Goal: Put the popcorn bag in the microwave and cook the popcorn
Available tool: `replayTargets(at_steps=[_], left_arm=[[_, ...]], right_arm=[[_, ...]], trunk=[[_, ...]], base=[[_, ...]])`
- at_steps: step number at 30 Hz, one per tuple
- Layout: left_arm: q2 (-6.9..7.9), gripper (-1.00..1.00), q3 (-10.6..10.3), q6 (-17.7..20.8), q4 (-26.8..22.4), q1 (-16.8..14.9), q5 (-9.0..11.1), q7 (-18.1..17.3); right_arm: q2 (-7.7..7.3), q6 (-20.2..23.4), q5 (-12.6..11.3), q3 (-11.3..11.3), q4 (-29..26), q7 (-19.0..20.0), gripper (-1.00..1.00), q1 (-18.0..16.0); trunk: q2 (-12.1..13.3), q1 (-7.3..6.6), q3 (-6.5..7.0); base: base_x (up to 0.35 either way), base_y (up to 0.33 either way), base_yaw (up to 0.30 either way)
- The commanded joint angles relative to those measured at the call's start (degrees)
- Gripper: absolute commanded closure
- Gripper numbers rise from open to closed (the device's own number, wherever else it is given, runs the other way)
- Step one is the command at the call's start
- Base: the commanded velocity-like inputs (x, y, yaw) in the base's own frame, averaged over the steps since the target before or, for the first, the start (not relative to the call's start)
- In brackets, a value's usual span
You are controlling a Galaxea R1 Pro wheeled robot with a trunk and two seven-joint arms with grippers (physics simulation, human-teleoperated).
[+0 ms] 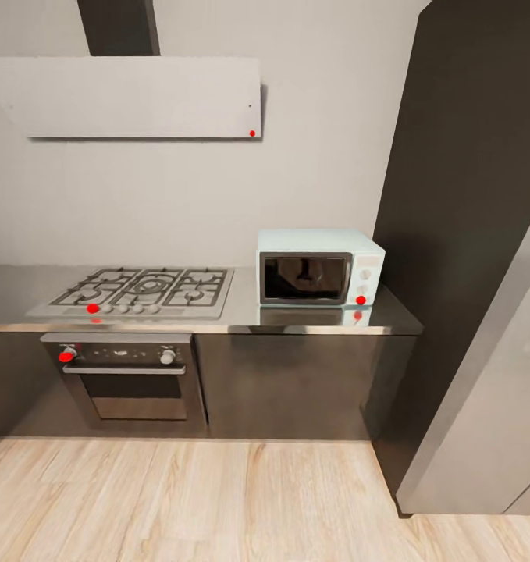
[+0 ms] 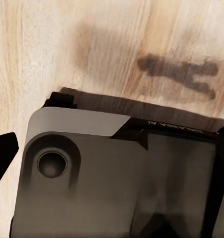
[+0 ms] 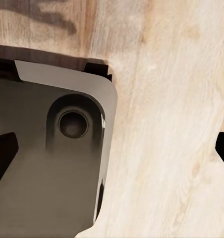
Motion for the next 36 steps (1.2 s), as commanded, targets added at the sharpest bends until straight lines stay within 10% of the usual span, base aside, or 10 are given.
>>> replayTargets(at_steps=[1, 36], left_arm=[[-0.01, -1.0, 0.05, -0.03, 0.03, -0.03, 0.43, -0.19], [0.09, -1.0, 0.05, 0.01, 0.03, -0.03, 0.55, -0.2]], right_arm=[[-0.07, -0.16, 0.48, -0.52, 0.15, 0.09, -1.0, -0.07], [0.23, -0.86, 1.36, -0.3, -0.44, 0.09, -1.0, -0.07]], trunk=[[-0.04, 0.0, -0.06], [-0.04, 0.0, -0.06]], base=[[0.0, 0.0, 0.012], [0.033, -0.075, 0.0]])
